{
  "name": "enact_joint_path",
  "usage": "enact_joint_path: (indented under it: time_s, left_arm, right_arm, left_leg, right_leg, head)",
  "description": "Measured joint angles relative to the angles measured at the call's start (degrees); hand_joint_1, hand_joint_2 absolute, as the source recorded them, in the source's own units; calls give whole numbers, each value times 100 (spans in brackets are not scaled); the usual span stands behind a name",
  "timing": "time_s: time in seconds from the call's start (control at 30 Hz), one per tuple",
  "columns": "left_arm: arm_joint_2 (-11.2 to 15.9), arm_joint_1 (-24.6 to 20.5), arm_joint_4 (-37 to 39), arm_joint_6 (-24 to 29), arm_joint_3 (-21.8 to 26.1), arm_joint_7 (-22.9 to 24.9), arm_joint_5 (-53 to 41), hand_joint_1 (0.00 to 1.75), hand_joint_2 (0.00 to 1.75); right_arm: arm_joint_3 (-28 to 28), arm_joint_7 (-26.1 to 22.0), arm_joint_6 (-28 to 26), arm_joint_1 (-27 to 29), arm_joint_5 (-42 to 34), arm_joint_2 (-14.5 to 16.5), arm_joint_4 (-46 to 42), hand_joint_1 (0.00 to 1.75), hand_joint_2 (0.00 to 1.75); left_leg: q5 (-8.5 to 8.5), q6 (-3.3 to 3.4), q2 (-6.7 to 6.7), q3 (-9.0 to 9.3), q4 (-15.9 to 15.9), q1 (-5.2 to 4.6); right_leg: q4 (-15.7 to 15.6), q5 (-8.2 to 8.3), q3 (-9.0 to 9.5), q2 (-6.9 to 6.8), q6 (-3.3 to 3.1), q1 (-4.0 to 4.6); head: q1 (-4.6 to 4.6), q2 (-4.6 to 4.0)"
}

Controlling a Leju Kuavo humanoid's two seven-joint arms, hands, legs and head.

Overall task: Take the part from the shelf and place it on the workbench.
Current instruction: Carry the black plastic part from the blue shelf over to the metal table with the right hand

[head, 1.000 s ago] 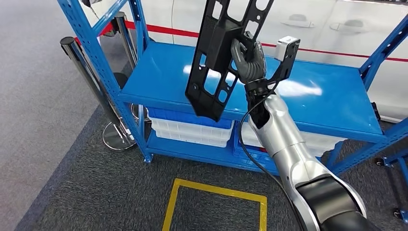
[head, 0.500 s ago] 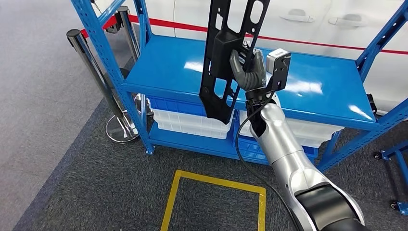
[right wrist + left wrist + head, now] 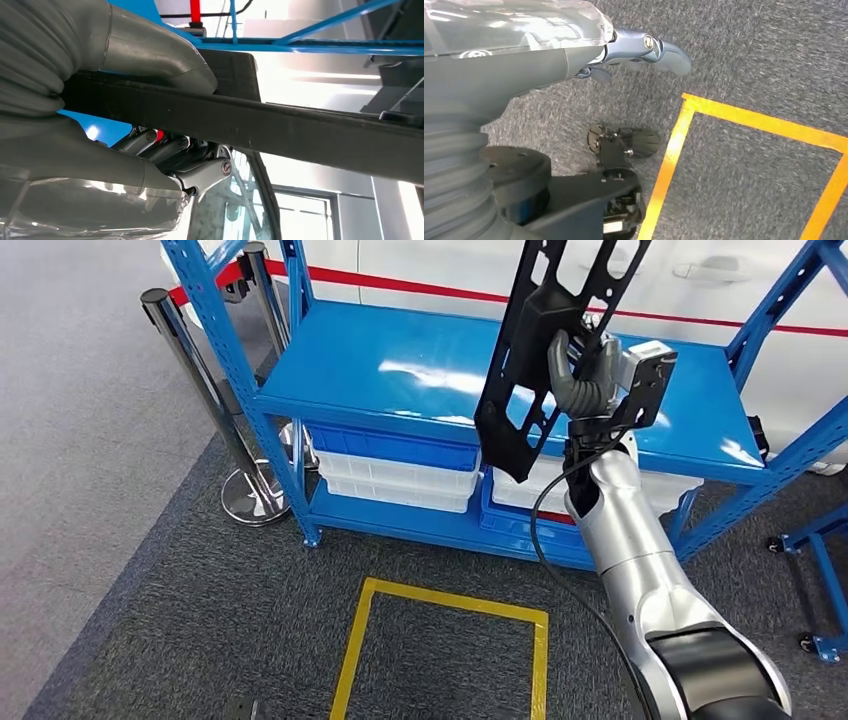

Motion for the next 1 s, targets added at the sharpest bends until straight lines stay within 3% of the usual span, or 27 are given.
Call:
enact_joint_path:
  time_s: [0.07, 0.1, 0.17, 0.23, 0.27, 0.3, 0.4, 0.47, 0.53, 0.57, 0.63, 0.7, 0.73, 0.77, 0.8, 0.83, 0.9, 0.93, 1.0]
  left_arm:
    - [11, -13, 1, -9, 21, 12, -4, 0, 175]
    - [19, -14, 1, -18, 27, 15, -12, 0, 175]
    - [37, -14, 1, -34, 30, 15, -27, 0, 175]
    - [51, -11, 1, -38, 31, 15, -38, 0, 175]
    - [56, -11, 1, -39, 32, 15, -46, 0, 175]
    - [61, -12, 1, -39, 32, 15, -54, 0, 175]
    - [80, -25, 1, -39, 34, 15, -68, 0, 175]
    - [91, -28, 1, -40, 35, 20, -78, 0, 175]
    - [89, -25, 1, -45, 35, 38, -108, 0, 175]
    - [86, -31, 0, -50, 35, 55, -129, 0, 175]
    - [80, -46, -1, -61, 35, 87, -174, 0, 175]
    - [76, -45, -1, -72, 35, 119, -200, 0, 175]
    - [74, -42, -1, -79, 35, 131, -204, 0, 175]
    - [72, -41, -1, -86, 35, 138, -206, 0, 175]
    - [70, -41, -1, -96, 35, 141, -212, 0, 175]
    - [68, -43, -1, -105, 35, 142, -220, 0, 175]
    - [67, -50, -1, -120, 35, 143, -239, 0, 175]
    - [66, -52, -1, -123, 35, 144, -244, 0, 175]
    - [62, -43, -1, -123, 35, 146, -248, 0, 175]
  right_arm:
    - [-35, -27, 57, -61, -7, -13, 53, 175, 175]
    - [-42, -44, 68, -94, 3, -24, 88, 175, 175]
    - [-54, -83, 70, -137, 28, -55, 157, 175, 175]
    - [-62, -107, 67, -144, 39, -84, 216, 175, 175]
    - [-63, -113, 67, -142, 42, -97, 241, 175, 175]
    - [-64, -115, 67, -142, 45, -109, 260, 175, 175]
    - [-69, -123, 66, -154, 50, -145, 293, 175, 175]
    - [-75, -137, 44, -167, 56, -166, 315, 175, 175]
    - [-79, -178, -27, -167, 78, -197, 349, 175, 175]
    - [-82, -218, -68, -168, 95, -222, 374, 175, 175]
    - [-91, -318, -121, -178, 121, -284, 441, 175, 175]
    - [-101, -397, -131, -188, 132, -334, 538, 175, 175]
    - [-102, -421, -127, -188, 133, -349, 595, 175, 175]
    - [-103, -434, -116, -192, 133, -359, 649, 175, 175]
    - [-102, -443, -98, -207, 127, -365, 702, 175, 175]
    - [-102, -449, -77, -232, 116, -371, 744, 175, 175]
    - [-102, -469, -35, -314, 76, -388, 811, 175, 175]
    - [-101, -482, -23, -349, 53, -400, 838, 175, 175]
    - [-101, -504, -14, -388, 18, -415, 892, 175, 175]
  left_leg:
    - [-119, -56, -8, -77, 111, 2]
    - [-304, -79, -10, -162, 317, 4]
    - [-804, -112, -9, -409, 1054, 13]
    - [-1069, -127, -8, -549, 1682, 15]
    - [-1042, -120, -9, -476, 1708, 14]
    - [-929, -102, -9, -291, 1499, 11]
    - [-649, 0, -13, 486, 330, -25]
    - [-637, 40, -18, 636, 36, -61]
    - [-533, 88, -10, 600, -30, -56]
    - [-470, 126, 0, 579, -74, -43]
    - [-339, 179, 17, 498, -143, -8]
    - [-246, 192, 14, 375, -146, -7]
    - [-204, 184, 14, 314, -140, -3]
    - [-164, 171, 15, 252, -128, 3]
    - [-128, 151, 17, 187, -106, 15]
    - [-100, 126, 19, 126, -76, 27]
    - [-52, 65, 20, 9, -7, 34]
    - [-22, 31, 17, -27, 14, 28]
    - [51, -44, 4, -66, 18, 16]
  right_leg:
    - [-20, 64, -55, -28, -97, -23]
    - [-31, 106, -91, -44, -150, -35]
    - [-23, 181, -190, -63, -211, -26]
    - [0, 250, -300, -65, -225, -8]
    - [15, 281, -353, -61, -224, 2]
    - [30, 308, -398, -57, -219, 11]
    - [62, 377, -486, -53, -173, 37]
    - [55, 441, -515, -60, -106, 27]
    - [31, 490, -531, -58, -30, 8]
    - [73, 424, -563, -48, 6, 6]
    - [490, 28, -724, -30, 67, -10]
    - [1234, -436, -955, -25, 120, -42]
    - [1523, -534, -1018, -25, 144, -60]
    - [1630, -504, -990, -26, 167, -80]
    - [1517, -376, -851, -27, 189, -102]
    - [1213, -211, -617, -28, 210, -125]
    - [446, -88, -117, -16, 219, -137]
    - [206, -103, 18, -8, 192, -128]
    - [78, -119, 49, 7, 95, -85]
  head:
    - [-2, 0]
    - [-2, -1]
    - [-4, -1]
    - [-4, -1]
    - [-4, -1]
    - [-4, -1]
    - [-4, -1]
    - [-4, -1]
    - [-3, -1]
    - [-3, -1]
    - [-2, -1]
    - [-2, -1]
    - [-2, -1]
    - [-1, -1]
    - [-1, -1]
    - [-1, -1]
    - [-1, 0]
    - [-2, 0]
    - [-3, 0]
